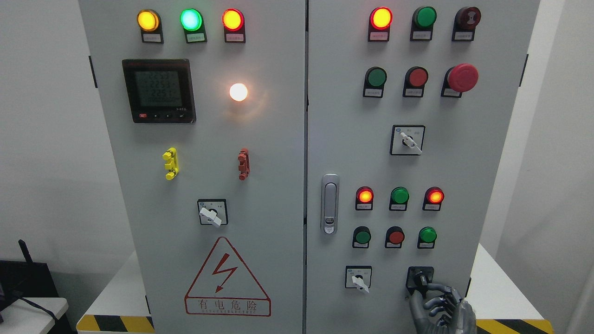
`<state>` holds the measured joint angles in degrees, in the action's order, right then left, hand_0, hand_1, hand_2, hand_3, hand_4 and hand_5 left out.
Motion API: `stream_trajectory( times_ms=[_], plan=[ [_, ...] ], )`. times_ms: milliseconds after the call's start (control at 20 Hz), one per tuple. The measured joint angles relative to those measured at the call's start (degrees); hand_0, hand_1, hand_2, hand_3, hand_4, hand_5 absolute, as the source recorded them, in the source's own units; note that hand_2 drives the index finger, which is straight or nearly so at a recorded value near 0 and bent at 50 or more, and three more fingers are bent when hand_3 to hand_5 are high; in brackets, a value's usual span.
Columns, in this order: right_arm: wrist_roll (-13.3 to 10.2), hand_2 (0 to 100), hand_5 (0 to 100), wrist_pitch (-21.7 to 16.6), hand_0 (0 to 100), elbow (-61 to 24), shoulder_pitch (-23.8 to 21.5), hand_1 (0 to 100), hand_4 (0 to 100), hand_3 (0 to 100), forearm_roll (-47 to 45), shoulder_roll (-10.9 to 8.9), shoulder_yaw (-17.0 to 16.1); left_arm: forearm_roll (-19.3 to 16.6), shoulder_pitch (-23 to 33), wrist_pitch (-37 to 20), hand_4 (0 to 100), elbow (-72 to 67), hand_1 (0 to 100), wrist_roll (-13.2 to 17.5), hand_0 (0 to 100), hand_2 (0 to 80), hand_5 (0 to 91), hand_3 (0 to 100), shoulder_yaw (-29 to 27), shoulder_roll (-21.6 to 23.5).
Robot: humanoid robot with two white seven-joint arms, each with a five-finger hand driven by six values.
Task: Trip black knob to open circuit
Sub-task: 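Close the right hand fingers around the black knob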
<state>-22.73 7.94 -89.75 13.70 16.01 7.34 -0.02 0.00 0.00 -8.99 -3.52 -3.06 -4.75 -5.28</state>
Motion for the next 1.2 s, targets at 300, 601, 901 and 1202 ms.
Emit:
stream_trajectory(
  times_ms=[300,601,901,1202],
  plan=[
    [0.0,46,95,0.12,44,0.01,0.07,82,85,80,0.21,0.01,0.01,0.0,0.0,0.0,0,0.0,39,0.0,12,0.0,0.0,0,0.0,0.0],
    [-0.01,46,95,0.19,49,0.01,0.09,83,85,80,0.3,0.02,0.02,0.0,0.0,0.0,0,0.0,39,0.0,12,0.0,0.0,0,0.0,0.0],
    [-0.01,47,95,0.21,52,0.04,0.1,82,85,80,0.32,0.03,0.03,0.0,0.0,0.0,0,0.0,39,0.0,12,0.0,0.0,0,0.0,0.0],
    [-0.14,48,95,0.31,53,0.1,0.15,80,86,82,0.28,0.03,0.03,0.0,0.0,0.0,0,0.0,39,0.0,12,0.0,0.0,0,0.0,0.0]
  ],
)
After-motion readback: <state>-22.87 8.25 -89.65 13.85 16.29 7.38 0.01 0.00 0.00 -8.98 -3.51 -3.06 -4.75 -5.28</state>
